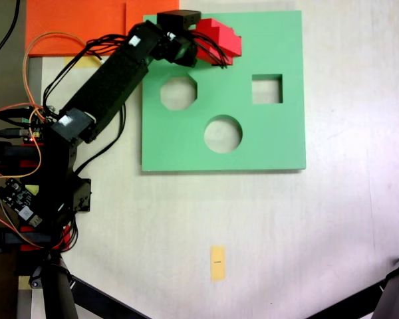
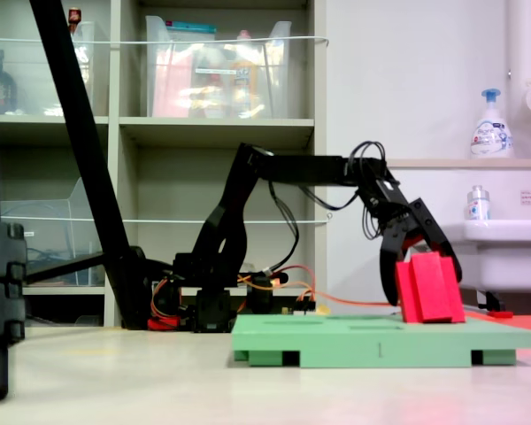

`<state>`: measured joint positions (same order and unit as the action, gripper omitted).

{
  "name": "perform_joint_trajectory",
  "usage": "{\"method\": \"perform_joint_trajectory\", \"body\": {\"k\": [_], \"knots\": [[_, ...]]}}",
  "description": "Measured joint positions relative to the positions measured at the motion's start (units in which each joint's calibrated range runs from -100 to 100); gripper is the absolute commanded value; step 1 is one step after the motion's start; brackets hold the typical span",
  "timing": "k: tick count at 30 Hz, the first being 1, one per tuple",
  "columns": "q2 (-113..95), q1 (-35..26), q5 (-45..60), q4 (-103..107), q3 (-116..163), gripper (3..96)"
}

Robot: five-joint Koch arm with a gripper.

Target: Put the cross columnar block into the corresponding hole

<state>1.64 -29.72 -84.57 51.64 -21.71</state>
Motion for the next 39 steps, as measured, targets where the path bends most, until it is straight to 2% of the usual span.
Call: {"method": "perform_joint_trajectory", "body": {"k": [29,39], "knots": [[-8.07,0.68,-0.15,0.49,10.88,44.5],[-8.07,0.93,0.49,0.39,10.88,50.7]]}}
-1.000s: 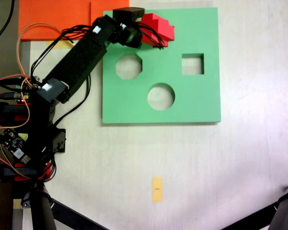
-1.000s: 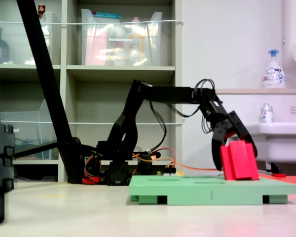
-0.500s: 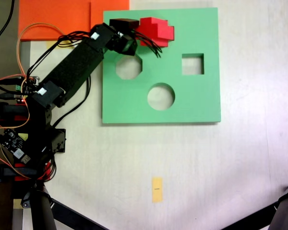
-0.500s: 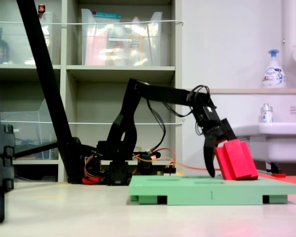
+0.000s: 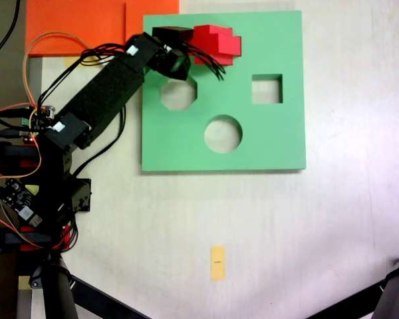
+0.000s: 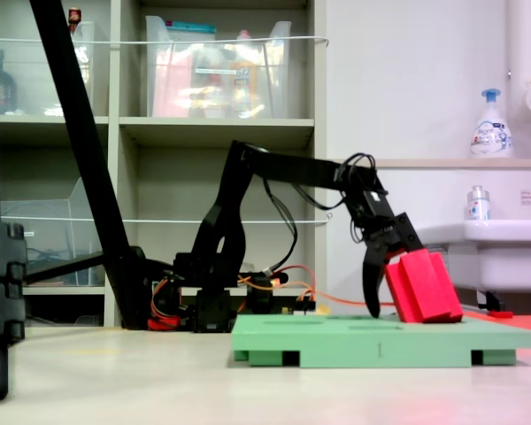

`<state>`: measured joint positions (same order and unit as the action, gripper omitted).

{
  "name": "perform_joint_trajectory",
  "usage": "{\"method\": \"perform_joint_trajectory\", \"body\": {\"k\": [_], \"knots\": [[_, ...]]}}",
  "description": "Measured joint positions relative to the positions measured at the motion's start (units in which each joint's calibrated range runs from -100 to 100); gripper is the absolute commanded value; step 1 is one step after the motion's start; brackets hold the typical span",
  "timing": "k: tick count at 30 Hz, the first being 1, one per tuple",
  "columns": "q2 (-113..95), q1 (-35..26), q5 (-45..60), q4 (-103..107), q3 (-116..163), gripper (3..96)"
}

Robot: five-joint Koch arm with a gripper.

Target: Put the cross columnar block into the corresponding hole

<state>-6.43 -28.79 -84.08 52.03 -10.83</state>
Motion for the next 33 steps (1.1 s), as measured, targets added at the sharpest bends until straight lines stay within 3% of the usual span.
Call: {"method": "perform_joint_trajectory", "body": {"k": [27,33], "knots": [[-8.21,0.63,1.71,0.10,0.78,51.8],[-27.91,0.78,7.33,2.06,7.45,50.7]]}}
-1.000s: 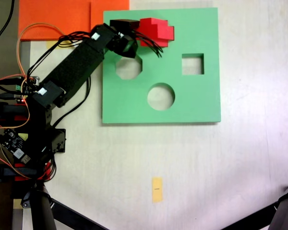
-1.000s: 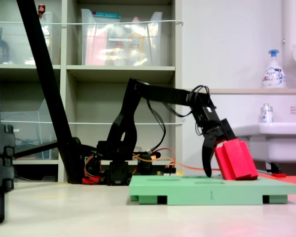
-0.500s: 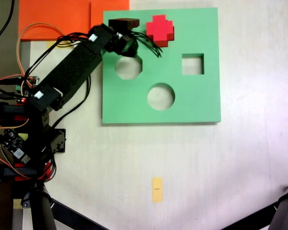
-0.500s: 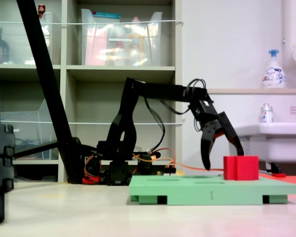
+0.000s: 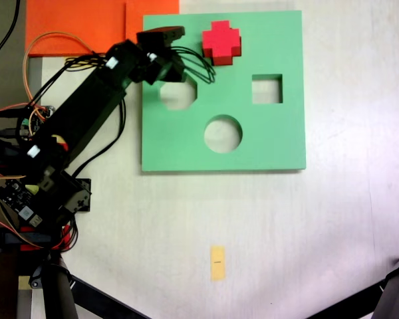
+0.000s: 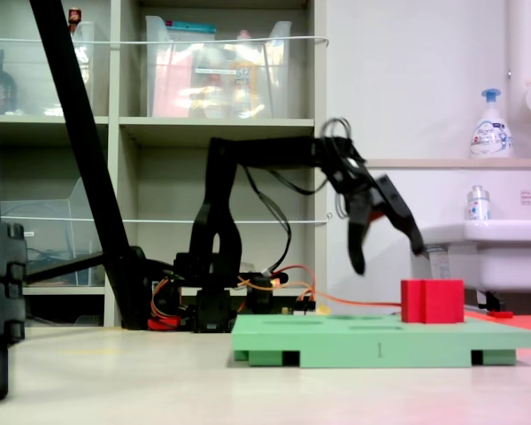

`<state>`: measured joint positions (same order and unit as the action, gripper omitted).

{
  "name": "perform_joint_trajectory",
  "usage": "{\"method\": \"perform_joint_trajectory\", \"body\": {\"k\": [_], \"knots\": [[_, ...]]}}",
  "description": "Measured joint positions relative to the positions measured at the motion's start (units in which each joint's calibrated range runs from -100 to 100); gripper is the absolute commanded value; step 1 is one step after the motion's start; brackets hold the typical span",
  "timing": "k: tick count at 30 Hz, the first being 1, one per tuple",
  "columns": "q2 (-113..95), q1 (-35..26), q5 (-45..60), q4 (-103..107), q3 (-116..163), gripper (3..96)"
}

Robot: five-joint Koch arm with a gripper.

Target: Put the cross columnar block into the corresponding hole

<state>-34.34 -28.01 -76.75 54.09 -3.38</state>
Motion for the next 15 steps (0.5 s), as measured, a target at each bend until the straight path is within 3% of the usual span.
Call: {"method": "perform_joint_trajectory", "body": {"k": [5,10,15], "knots": [[-31.60,3.57,18.02,0.39,8.92,50.5],[-61.97,9.87,21.83,-1.27,22.24,49.7],[-64.98,18.71,30.38,-14.88,23.03,50.3]]}}
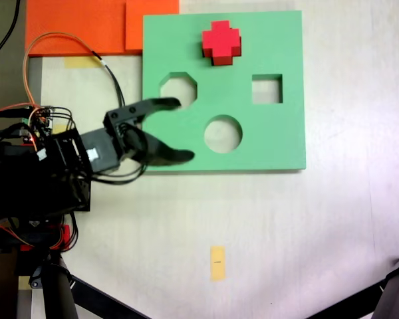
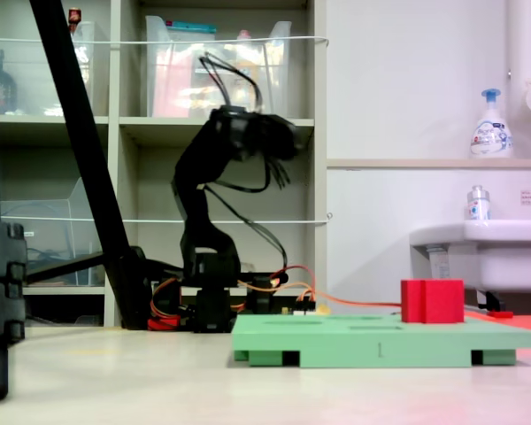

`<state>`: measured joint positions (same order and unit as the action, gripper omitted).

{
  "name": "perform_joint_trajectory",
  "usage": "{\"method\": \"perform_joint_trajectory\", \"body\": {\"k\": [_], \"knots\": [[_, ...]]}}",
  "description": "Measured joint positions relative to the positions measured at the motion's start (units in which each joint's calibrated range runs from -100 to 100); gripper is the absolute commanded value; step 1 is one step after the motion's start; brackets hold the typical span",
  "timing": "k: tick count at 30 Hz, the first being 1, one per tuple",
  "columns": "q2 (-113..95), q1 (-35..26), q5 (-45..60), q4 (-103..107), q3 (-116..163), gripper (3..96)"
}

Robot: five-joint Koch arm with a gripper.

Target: Put the cross columnar block into the corresponding hole

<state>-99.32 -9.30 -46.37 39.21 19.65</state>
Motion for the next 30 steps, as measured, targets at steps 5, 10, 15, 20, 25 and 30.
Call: {"method": "perform_joint_trajectory", "body": {"k": [5,10,15,20,25,30], "knots": [[-0.14,9.28,30.13,-8.22,4.61,50.6],[0.14,10.31,37.61,-8.71,26.75,52.6],[0.00,10.99,42.34,-19.58,56.44,52.3],[0.00,10.70,47.91,-54.82,79.86,52.1],[-0.14,10.45,48.94,-48.56,79.86,48.9],[-0.14,10.31,48.64,-46.11,79.47,49.0]]}}
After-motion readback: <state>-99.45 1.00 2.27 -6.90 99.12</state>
